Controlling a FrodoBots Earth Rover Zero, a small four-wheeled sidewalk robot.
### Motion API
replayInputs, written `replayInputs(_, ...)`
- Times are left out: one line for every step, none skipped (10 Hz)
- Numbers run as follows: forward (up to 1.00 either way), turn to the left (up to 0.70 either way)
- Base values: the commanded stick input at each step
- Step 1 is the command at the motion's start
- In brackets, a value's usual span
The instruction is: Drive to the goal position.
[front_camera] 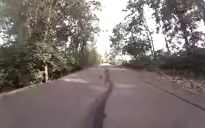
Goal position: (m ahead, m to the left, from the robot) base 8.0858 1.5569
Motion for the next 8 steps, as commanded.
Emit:
replayInputs(0.70, 0.00)
replayInputs(0.70, 0.00)
replayInputs(0.70, 0.00)
replayInputs(0.70, 0.00)
replayInputs(0.70, 0.00)
replayInputs(0.70, 0.00)
replayInputs(0.70, 0.00)
replayInputs(0.70, 0.00)
